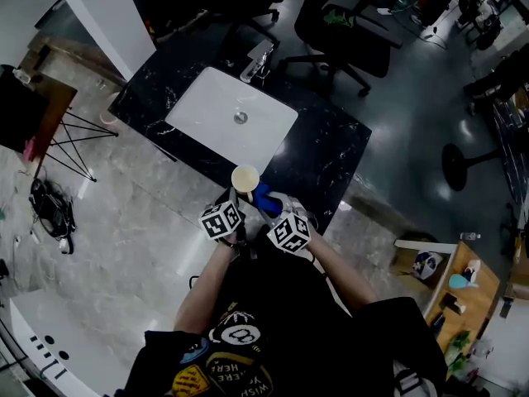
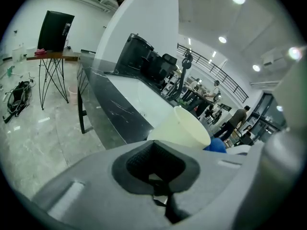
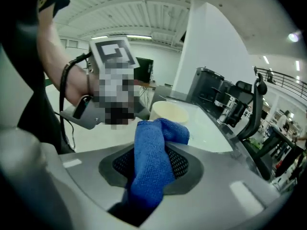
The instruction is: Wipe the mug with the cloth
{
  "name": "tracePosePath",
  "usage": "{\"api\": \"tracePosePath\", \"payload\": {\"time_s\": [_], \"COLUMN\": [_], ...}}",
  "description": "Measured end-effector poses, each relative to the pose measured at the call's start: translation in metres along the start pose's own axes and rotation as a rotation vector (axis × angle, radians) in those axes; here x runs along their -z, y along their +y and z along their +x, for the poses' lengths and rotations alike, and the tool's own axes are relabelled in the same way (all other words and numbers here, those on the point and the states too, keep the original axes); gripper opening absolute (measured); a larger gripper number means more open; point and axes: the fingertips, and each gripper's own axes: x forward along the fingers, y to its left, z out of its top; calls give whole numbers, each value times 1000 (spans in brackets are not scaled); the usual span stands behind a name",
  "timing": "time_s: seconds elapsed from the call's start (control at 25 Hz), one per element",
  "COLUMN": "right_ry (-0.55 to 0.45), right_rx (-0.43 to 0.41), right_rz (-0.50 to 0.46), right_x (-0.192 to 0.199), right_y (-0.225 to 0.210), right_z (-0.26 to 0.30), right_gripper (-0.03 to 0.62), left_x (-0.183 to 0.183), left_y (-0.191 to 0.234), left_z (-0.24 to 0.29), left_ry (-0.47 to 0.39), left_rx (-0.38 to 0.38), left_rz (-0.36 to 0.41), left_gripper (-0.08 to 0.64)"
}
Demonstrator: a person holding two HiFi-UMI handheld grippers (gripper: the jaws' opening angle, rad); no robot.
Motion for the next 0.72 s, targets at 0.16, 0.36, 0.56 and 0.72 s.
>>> {"api": "tracePosePath", "payload": {"time_s": [0.16,0.36,0.56,0.72], "right_ry": [0,38,104,79], "right_rx": [86,229,99,6], "right_rz": [130,241,3,-141], "right_x": [11,2,2,1], "right_y": [-39,-117,-67,-17], "right_z": [-16,8,21,3], "right_gripper": [124,124,123,123], "left_x": [2,5,14,14], "left_y": [0,-1,-9,-13], "left_z": [0,-3,-4,0], "left_ry": [6,10,23,30], "left_rx": [3,16,33,50], "left_rz": [10,13,-5,3], "left_gripper": [3,3,3,3]}}
